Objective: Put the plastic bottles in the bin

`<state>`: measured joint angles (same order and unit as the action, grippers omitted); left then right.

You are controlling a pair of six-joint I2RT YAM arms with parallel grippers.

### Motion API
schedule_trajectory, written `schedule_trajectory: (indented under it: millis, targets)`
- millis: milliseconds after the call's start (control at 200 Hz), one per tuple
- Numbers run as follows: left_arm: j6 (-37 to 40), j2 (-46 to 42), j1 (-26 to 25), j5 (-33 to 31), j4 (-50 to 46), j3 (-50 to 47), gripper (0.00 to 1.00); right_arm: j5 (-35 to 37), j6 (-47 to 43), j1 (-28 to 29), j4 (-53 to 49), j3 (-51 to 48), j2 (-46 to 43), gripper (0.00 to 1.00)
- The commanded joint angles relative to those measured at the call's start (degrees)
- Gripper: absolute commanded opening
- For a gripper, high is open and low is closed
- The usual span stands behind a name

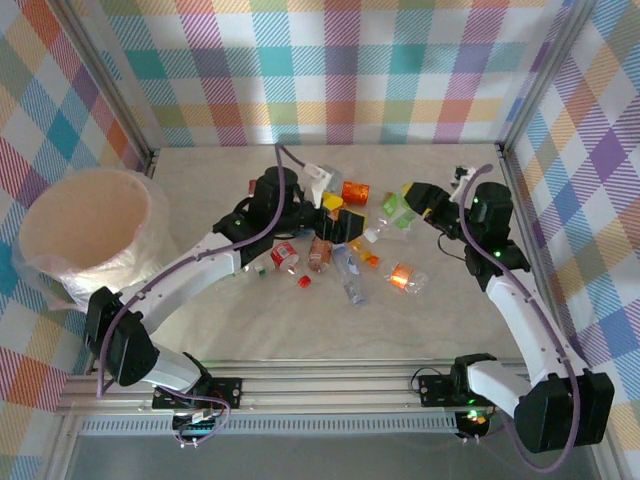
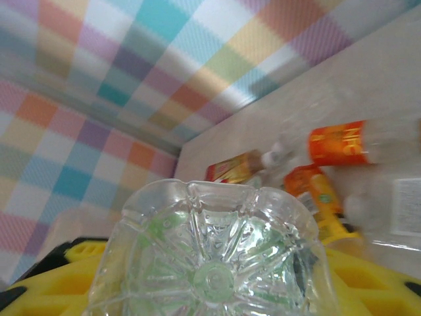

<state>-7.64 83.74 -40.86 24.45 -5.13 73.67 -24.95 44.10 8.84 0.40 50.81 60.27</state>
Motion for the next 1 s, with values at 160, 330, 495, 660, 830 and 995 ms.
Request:
schedule_trajectory:
  millis: [160,330,495,660,830,995]
  targets:
    - [13.3,5.6,-4.52,-0.8,-12.89,10.03,1.0,-3.14,-0.1,6.09,0.74,5.69,3.02,0.51]
    - [16.01,7.21,-7.62,-11.06,-12.85,11.86,0.99,-2.91,-0.02,8.78,0.74,8.22,5.76,0.52]
    - [17.1,7.06,-8.2,-15.47,-7.48,10.25,0.88,-2.6,1.06,9.7,1.38,8.52,7.19,0.52]
    - [17.65,8.23,-8.18,-16.06,-6.14,10.43,0.74,-4.61,1.87,10.27,2.19,8.94,8.12,0.53]
    - [16.74,10.17,-8.23,-17.04,-5.6,11.23,0.57,-5.69,2.16,10.95,3.42,8.62,8.69,0.55]
    - [16.58,8.77,-8.19,-17.52,-3.72,9.4,0.4,-8.06,3.28,11.03,5.38,8.56,8.99,0.65]
